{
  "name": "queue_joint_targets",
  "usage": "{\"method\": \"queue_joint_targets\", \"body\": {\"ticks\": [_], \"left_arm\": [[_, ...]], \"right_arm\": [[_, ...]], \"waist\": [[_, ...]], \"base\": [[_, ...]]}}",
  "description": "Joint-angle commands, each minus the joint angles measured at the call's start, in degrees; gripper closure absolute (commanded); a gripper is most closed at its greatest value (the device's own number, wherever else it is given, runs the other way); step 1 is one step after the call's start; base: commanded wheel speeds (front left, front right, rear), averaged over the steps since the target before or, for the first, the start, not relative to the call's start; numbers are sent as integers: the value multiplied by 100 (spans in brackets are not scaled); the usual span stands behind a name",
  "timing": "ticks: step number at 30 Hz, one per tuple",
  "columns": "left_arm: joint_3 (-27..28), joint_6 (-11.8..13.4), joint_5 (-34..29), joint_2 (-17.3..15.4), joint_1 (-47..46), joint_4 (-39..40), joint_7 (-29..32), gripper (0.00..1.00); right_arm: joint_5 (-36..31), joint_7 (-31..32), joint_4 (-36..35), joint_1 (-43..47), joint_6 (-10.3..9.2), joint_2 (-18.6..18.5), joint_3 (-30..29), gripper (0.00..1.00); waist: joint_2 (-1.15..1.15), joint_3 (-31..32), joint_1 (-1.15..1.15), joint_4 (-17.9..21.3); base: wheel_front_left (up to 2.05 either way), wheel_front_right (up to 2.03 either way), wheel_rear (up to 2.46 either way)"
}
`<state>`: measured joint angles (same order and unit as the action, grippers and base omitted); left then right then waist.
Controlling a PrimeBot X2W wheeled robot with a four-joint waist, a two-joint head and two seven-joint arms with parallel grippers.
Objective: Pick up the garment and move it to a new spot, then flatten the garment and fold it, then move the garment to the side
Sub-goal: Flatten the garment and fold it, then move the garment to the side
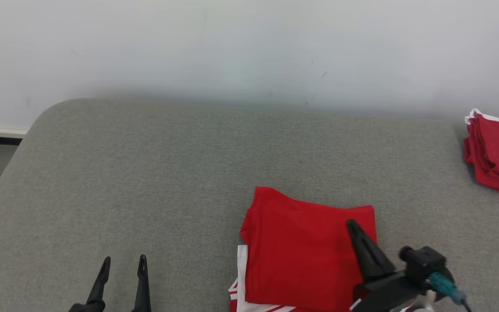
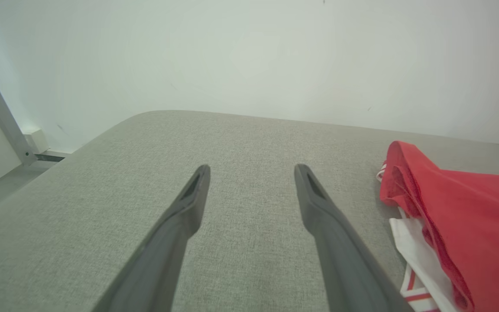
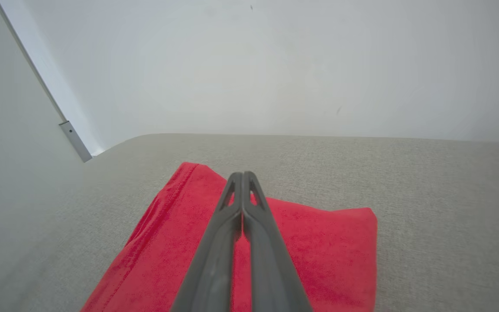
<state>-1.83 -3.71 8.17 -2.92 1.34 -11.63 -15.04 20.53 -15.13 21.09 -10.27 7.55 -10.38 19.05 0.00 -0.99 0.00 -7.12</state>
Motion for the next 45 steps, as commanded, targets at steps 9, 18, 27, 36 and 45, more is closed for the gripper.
{"method": "queue_joint_targets", "body": {"ticks": [9, 18, 27, 36, 45], "left_arm": [[-28, 21, -147, 6, 63, 135, -12, 0], [-139, 53, -375, 6, 124, 210, -12, 0], [-96, 210, -341, 7, 331, 411, -12, 0], [5, 269, -359, 6, 555, 537, -12, 0], [18, 299, -377, 6, 561, 558, -12, 0]], "right_arm": [[-464, -2, -735, 787, -16, 224, -1211, 100], [-576, -3, -1052, 1389, -16, 528, -1726, 0], [-783, -3, -963, 1474, -16, 638, -1757, 0], [-958, -3, -874, 1489, -16, 673, -1711, 0], [-1028, -3, -884, 1440, -16, 695, -1642, 0]], "waist": [[0, 46, 0, 409], [0, 59, 0, 640], [0, 58, 0, 776], [0, 65, 0, 775], [0, 80, 0, 727]], "base": [[0, 0, 0], [0, 0, 0], [0, 0, 0], [0, 0, 0], [0, 0, 0]]}}
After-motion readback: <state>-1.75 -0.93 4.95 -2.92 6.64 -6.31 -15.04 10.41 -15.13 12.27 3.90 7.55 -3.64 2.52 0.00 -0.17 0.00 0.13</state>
